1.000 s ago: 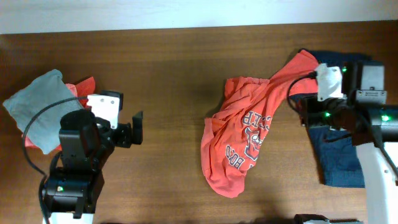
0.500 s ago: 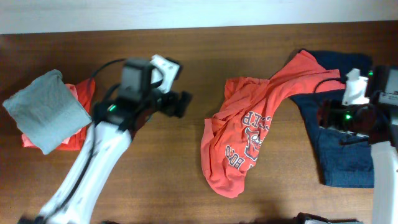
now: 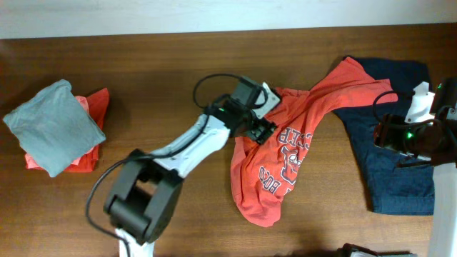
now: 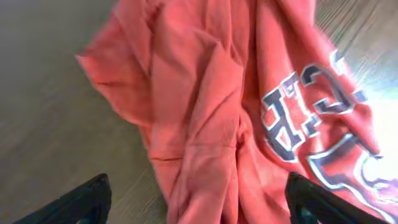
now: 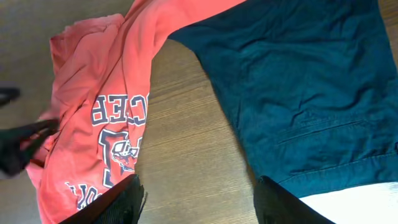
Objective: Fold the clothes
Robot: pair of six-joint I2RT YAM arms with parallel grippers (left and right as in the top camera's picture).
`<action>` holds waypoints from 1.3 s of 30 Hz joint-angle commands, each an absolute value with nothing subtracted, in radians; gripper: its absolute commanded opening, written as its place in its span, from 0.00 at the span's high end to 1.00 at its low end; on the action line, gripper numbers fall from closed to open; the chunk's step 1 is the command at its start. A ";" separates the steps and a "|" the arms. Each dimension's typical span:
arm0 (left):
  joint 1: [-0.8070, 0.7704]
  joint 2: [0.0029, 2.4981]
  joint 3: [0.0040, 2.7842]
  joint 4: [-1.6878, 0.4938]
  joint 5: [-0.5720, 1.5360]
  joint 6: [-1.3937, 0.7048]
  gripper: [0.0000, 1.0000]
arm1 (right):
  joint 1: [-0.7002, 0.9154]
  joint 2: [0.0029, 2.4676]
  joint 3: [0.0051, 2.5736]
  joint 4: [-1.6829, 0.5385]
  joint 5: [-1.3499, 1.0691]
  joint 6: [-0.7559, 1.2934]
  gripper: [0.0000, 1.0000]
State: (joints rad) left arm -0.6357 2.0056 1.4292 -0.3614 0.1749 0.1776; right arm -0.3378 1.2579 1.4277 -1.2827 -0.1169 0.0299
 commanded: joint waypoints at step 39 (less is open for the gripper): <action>-0.080 1.894 1.696 -0.688 -0.021 0.045 0.01 | -0.342 1.254 1.430 -1.279 -0.112 0.043 0.38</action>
State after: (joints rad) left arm -0.0650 1.8915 1.6978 -0.6609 -0.0963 0.0628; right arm -0.3378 1.2579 1.4277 -1.2793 -0.1169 0.0303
